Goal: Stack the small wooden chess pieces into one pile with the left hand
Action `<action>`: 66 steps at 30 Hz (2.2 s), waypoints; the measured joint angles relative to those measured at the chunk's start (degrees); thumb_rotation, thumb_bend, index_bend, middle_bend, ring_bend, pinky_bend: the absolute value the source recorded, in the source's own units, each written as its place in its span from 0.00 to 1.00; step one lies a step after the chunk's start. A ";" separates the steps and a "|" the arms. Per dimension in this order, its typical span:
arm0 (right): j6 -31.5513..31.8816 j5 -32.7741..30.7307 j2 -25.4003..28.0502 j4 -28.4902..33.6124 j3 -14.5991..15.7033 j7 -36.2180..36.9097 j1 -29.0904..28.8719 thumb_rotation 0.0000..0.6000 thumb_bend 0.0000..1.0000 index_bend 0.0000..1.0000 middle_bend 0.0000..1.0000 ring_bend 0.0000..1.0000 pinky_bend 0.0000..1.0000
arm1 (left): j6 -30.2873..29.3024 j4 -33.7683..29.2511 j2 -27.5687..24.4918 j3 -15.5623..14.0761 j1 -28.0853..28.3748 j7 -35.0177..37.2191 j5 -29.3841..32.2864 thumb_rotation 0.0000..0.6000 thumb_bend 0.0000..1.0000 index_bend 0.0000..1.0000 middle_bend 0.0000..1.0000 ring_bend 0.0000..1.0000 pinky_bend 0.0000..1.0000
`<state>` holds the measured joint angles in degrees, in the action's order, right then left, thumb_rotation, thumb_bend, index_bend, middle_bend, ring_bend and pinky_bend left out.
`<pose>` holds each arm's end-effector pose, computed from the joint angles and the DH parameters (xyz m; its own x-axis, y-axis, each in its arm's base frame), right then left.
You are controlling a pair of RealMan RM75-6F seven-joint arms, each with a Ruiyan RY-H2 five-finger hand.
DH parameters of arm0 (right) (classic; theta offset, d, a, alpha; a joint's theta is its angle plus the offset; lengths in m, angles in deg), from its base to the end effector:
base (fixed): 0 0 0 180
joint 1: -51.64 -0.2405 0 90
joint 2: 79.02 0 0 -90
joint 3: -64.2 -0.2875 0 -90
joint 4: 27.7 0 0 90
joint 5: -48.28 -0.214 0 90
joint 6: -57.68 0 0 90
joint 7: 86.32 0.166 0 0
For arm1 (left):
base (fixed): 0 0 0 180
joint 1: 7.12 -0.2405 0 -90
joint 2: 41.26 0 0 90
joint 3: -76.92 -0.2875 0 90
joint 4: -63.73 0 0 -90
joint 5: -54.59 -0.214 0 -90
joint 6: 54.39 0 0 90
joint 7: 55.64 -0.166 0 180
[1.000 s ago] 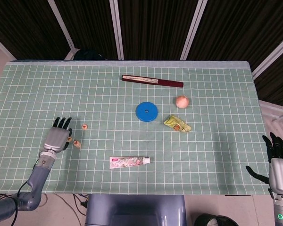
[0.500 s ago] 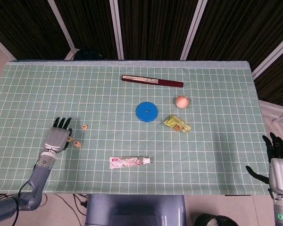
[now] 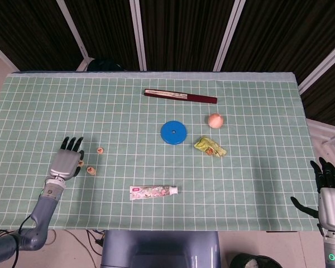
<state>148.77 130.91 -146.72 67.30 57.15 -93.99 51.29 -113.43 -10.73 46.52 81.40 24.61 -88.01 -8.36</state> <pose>-0.3396 -0.1914 0.1748 0.4196 0.1267 0.8988 -0.9054 0.1289 0.4045 -0.2965 0.3568 -0.0030 0.7206 0.2362 0.6519 0.6927 -0.2034 -0.6920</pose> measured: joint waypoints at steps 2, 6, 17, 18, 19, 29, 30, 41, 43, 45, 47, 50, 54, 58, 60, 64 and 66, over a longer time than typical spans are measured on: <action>-0.03 -0.04 0.00 0.01 0.00 -0.06 0.00 1.00 0.23 0.08 0.01 0.00 0.00 | -0.24 -1.03 -0.54 0.11 0.01 0.28 -0.37 1.00 0.32 0.48 0.00 0.00 0.00; 0.01 -0.10 0.01 0.04 -0.04 -0.08 0.02 1.00 0.23 0.08 0.01 0.00 0.00 | -0.61 -3.06 -1.41 0.23 0.11 0.73 -1.19 1.00 0.32 0.48 0.00 0.00 0.00; 0.09 -0.06 0.08 -0.01 -0.08 0.11 0.04 1.00 0.23 0.08 0.01 0.00 0.00 | -1.44 -8.09 -3.25 -0.74 -0.11 0.70 -3.02 1.00 0.32 0.47 0.00 0.00 0.00; 0.10 -0.06 0.07 -0.01 -0.09 0.10 0.03 1.00 0.23 0.08 0.01 0.00 0.00 | -1.49 -8.33 -3.30 -0.80 -0.10 0.59 -3.11 1.00 0.32 0.47 0.00 0.00 0.00; 0.12 -0.04 0.07 -0.02 -0.10 0.09 0.03 1.00 0.23 0.08 0.01 0.00 0.00 | -1.56 -8.64 -3.35 -0.89 -0.10 0.47 -3.22 1.00 0.32 0.47 0.00 0.00 0.00; 0.16 -0.05 0.04 -0.03 -0.12 0.09 0.05 1.00 0.23 0.08 0.01 0.00 0.00 | -1.95 -9.16 -3.10 -1.62 -0.31 -1.12 -2.98 1.00 0.32 0.46 0.00 0.00 0.00; 0.15 -0.06 0.04 -0.03 -0.11 0.09 0.05 1.00 0.23 0.08 0.01 0.00 0.00 | -1.92 -9.08 -3.01 -1.67 -0.31 -1.08 -3.03 1.00 0.32 0.46 0.00 0.00 0.00; 0.04 -0.10 0.02 -0.07 -0.12 0.07 -0.01 1.00 0.23 0.08 0.01 0.00 0.00 | -1.87 -8.03 -1.83 -2.12 -0.22 -1.54 -3.45 1.00 0.32 0.45 0.00 0.00 0.00; 0.06 -0.10 0.03 -0.06 -0.12 0.12 0.00 1.00 0.23 0.08 0.01 0.00 0.00 | -1.94 -8.05 -1.74 -2.17 -0.24 -1.58 -3.53 1.00 0.32 0.44 0.00 0.00 0.00; 0.09 -0.03 0.03 -0.07 -0.11 0.08 0.00 1.00 0.23 0.08 0.01 0.00 0.00 | -1.96 -8.09 -1.73 -2.19 -0.24 -1.66 -3.58 1.00 0.32 0.44 0.00 0.00 0.00; 0.11 0.01 0.02 -0.07 -0.07 0.04 0.01 1.00 0.23 0.08 0.01 0.00 0.00 | -2.01 -8.17 -1.76 -2.21 -0.25 -1.70 -3.63 1.00 0.32 0.44 0.00 0.00 0.00; 0.13 0.04 0.01 -0.08 -0.06 -0.02 0.02 1.00 0.23 0.08 0.01 0.00 0.00 | -2.18 -8.25 -1.87 -2.25 -0.31 -1.76 -3.74 1.00 0.32 0.44 0.00 0.00 0.00; 0.08 0.01 -0.02 -0.10 -0.04 -0.12 0.00 1.00 0.23 0.08 0.01 0.00 0.00 | -2.28 -8.18 -1.98 -2.30 -0.42 -1.79 -3.74 1.00 0.32 0.43 0.00 0.00 0.00; 0.08 0.01 -0.07 -0.10 -0.07 -0.22 -0.02 1.00 0.23 0.08 0.01 0.00 0.00 | -2.39 -8.28 -2.02 -2.30 -0.46 -2.00 -3.71 1.00 0.32 0.40 0.00 0.00 0.00; 0.16 0.04 -0.08 -0.12 -0.10 -0.25 -0.01 1.00 0.23 0.08 0.01 0.00 0.00 | -2.54 -8.63 -2.11 -2.30 -0.47 -2.09 -3.85 1.00 0.32 0.39 0.00 0.00 0.00; 0.29 0.13 -0.09 -0.20 -0.10 -0.24 0.01 1.00 0.23 0.08 0.01 0.00 0.00 | -3.28 -10.22 -2.70 -2.26 -0.53 -2.49 -4.38 1.00 0.31 0.38 0.00 0.00 0.00; 0.39 0.20 -0.11 -0.21 -0.12 -0.24 0.02 1.00 0.23 0.08 0.01 0.00 0.00 | -3.63 -10.92 -3.01 -2.15 -0.54 -2.87 -4.45 1.00 0.31 0.38 0.00 0.00 0.00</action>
<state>149.16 131.10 -146.83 67.09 57.03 -94.23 51.31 -117.06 -21.66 43.52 79.25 24.07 -90.89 -12.82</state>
